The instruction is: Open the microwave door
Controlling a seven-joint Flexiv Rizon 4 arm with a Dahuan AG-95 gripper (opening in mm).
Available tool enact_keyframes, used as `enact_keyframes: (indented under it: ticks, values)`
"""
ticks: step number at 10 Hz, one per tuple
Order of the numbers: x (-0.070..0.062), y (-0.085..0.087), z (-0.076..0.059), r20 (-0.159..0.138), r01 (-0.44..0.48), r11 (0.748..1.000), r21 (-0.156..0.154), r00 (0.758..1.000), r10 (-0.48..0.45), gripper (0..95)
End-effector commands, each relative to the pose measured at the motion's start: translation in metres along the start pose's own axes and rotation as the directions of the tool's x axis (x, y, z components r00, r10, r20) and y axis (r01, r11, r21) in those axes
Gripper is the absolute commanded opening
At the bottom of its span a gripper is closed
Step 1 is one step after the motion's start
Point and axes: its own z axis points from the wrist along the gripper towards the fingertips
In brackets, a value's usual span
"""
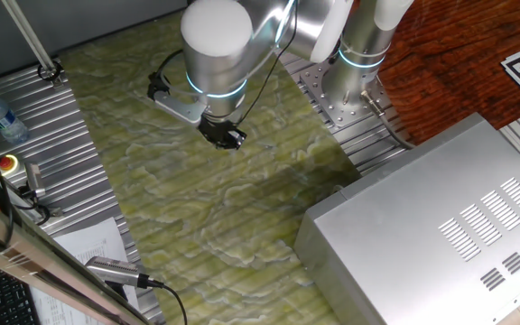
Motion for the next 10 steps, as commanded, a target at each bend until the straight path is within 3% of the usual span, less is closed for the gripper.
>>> enact_keyframes:
  ticks: [1, 3, 6, 9, 10]
  values:
    - [-0.001, 0.0, 0.001, -0.031, 0.089, 0.996, -0.004, 0.996, -0.089, 0.0]
    - [-0.001, 0.0, 0.001, -0.033, 0.155, 0.988, -0.021, 0.987, -0.156, 0.0]
    - [-0.002, 0.035, -0.018, 0.016, 0.251, 0.967, -0.047, 0.968, -0.25, 0.0]
    - [0.001, 0.069, -0.024, 0.025, 0.328, 0.944, -0.025, 0.944, -0.328, 0.0]
    - [0.002, 0.072, -0.024, 0.038, 0.358, 0.934, -0.021, 0.933, -0.357, 0.0]
